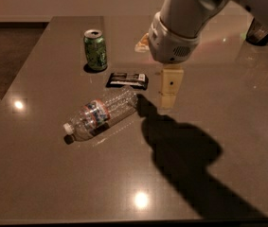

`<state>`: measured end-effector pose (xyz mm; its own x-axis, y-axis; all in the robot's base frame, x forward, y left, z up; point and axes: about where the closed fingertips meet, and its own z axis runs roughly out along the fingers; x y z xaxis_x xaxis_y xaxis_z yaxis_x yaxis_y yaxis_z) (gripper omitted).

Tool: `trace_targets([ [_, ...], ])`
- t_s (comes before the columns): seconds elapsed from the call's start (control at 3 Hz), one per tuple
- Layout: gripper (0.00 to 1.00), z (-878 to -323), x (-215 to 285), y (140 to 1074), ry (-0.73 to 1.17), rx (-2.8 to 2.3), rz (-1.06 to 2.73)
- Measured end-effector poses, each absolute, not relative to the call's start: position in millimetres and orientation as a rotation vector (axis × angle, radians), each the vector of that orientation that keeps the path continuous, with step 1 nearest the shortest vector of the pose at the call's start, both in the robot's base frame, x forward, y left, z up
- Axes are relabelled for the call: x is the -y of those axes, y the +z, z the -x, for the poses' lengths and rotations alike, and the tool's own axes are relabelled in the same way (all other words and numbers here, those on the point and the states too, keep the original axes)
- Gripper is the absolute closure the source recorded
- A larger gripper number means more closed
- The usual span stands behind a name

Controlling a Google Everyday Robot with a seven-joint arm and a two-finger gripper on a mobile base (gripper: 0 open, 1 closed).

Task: Place water bottle upright

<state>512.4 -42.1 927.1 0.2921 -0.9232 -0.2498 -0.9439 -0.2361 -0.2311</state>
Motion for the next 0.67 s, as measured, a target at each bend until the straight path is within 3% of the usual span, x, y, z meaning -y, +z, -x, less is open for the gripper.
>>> trace_targets([
  [0.67,0.0,-513,-13,902,0.098,-1.501,2.403],
])
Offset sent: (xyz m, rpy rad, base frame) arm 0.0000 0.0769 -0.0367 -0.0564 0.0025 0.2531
